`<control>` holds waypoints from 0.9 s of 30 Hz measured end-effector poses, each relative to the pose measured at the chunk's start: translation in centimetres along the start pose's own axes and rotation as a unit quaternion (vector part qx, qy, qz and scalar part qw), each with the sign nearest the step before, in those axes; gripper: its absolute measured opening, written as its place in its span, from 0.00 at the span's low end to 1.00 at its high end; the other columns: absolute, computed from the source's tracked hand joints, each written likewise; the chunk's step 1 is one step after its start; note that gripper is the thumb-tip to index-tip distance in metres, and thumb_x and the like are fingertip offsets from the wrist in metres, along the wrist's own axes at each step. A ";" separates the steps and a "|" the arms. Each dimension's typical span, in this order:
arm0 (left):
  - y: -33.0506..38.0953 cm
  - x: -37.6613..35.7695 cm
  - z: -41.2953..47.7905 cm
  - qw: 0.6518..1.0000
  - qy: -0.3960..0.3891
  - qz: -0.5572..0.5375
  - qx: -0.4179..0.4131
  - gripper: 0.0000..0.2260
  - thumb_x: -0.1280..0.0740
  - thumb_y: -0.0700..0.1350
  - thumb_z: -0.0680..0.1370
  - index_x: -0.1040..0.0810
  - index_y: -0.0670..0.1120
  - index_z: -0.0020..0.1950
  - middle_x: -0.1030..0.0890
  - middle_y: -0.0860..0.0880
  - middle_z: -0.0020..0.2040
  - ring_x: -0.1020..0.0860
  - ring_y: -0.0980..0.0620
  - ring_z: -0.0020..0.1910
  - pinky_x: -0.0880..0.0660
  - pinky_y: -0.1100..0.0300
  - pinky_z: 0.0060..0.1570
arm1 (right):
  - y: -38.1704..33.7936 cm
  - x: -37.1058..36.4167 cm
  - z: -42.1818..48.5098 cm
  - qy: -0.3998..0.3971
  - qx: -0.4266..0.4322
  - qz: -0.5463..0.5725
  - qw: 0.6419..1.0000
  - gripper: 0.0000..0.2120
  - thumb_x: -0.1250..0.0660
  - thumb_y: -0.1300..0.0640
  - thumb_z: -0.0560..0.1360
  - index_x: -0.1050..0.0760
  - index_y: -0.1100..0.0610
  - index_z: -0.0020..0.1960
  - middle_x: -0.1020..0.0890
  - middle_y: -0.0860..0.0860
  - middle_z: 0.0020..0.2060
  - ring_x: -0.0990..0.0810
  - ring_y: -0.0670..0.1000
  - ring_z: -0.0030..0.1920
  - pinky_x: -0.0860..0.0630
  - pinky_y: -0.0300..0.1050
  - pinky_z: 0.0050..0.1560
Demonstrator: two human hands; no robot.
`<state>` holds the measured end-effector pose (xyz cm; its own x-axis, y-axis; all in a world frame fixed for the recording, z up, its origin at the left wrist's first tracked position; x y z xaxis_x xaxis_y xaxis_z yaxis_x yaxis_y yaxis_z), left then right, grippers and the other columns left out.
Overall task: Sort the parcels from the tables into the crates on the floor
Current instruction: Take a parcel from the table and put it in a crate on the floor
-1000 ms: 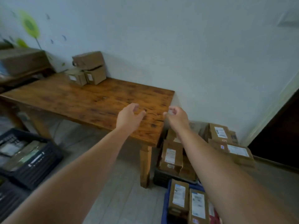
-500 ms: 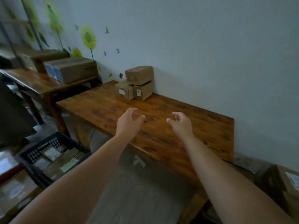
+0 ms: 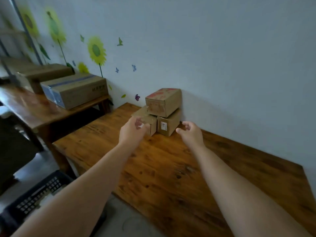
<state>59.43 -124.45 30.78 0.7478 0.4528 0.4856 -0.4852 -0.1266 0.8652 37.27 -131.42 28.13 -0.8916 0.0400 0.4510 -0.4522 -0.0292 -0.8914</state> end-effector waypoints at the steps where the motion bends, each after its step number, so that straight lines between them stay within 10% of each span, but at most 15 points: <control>1: -0.5 -0.2 1.3 1.000 -0.003 0.001 0.002 0.21 0.33 0.49 0.77 0.30 0.48 0.69 0.23 0.51 0.59 0.25 0.54 0.54 0.25 0.60 0.49 | 0.0 -0.5 1.0 0.003 -0.006 -0.002 1.000 0.22 0.33 0.55 0.76 0.30 0.55 0.68 0.27 0.54 0.67 0.29 0.53 0.67 0.30 0.46 0.62; 14: -6.5 -6.1 27.2 0.992 -0.123 0.024 0.004 0.26 0.33 0.50 0.77 0.36 0.46 0.72 0.25 0.48 0.64 0.26 0.48 0.60 0.26 0.56 0.53 | -0.1 -10.1 18.1 0.099 -0.130 -0.013 0.987 0.27 0.31 0.55 0.75 0.35 0.55 0.71 0.28 0.52 0.68 0.28 0.53 0.67 0.31 0.44 0.59; 27: -8.4 -13.1 35.0 0.966 -0.251 -0.034 0.060 0.26 0.32 0.47 0.77 0.36 0.43 0.72 0.27 0.45 0.67 0.28 0.46 0.64 0.30 0.52 0.61 | 0.9 -14.1 25.4 0.061 -0.159 -0.023 0.985 0.35 0.30 0.56 0.74 0.43 0.53 0.75 0.28 0.52 0.68 0.27 0.54 0.65 0.28 0.45 0.59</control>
<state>69.53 -160.19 21.50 0.9159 -0.0178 0.4011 -0.3944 -0.2266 0.8906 48.83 -157.42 22.11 -0.8525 0.1544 0.4994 -0.4442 0.2895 -0.8478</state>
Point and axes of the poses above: each hand's wrist, its own z-axis towards the middle knuckle, its own x-axis out of the back of the hand, y = z × x, the point moved 9 cm from there along z, towards the middle knuckle
